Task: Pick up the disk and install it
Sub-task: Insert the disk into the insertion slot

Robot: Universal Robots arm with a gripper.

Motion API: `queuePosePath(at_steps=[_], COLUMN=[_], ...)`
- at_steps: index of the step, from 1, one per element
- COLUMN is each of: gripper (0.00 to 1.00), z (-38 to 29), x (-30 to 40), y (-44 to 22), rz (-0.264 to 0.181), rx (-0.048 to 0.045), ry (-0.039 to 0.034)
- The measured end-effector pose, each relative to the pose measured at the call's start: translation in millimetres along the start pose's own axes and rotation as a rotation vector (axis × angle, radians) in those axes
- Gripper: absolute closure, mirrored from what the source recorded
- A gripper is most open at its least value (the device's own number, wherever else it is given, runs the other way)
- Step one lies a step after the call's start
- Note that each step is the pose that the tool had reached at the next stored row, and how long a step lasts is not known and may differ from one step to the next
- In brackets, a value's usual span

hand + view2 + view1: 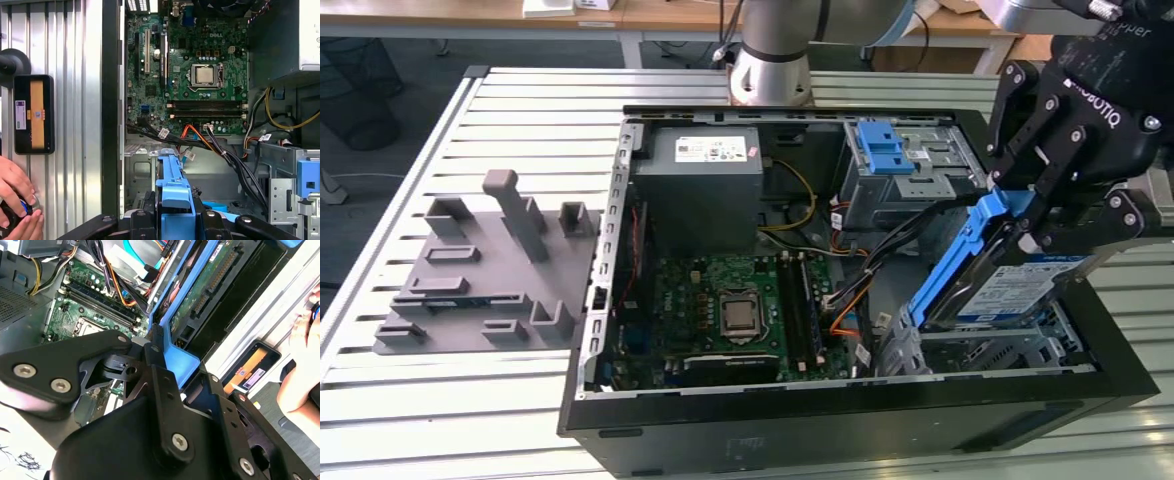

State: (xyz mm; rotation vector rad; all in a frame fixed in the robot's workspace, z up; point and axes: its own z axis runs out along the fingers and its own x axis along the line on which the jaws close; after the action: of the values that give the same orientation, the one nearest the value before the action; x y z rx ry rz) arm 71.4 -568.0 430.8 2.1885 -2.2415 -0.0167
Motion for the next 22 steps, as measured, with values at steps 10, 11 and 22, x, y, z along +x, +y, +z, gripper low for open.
queuePosePath(at_steps=[10, 11, 22], gripper=[0.56, 0.56, 0.89], z=[16.1, 17.8, 38.0], x=[0.0, 0.0, 0.1], y=[-0.3, -0.3, -0.7], rz=[0.0, 0.0, 0.0], rx=[0.0, 0.0, 0.0], ry=[0.0001, 0.0002, 0.0])
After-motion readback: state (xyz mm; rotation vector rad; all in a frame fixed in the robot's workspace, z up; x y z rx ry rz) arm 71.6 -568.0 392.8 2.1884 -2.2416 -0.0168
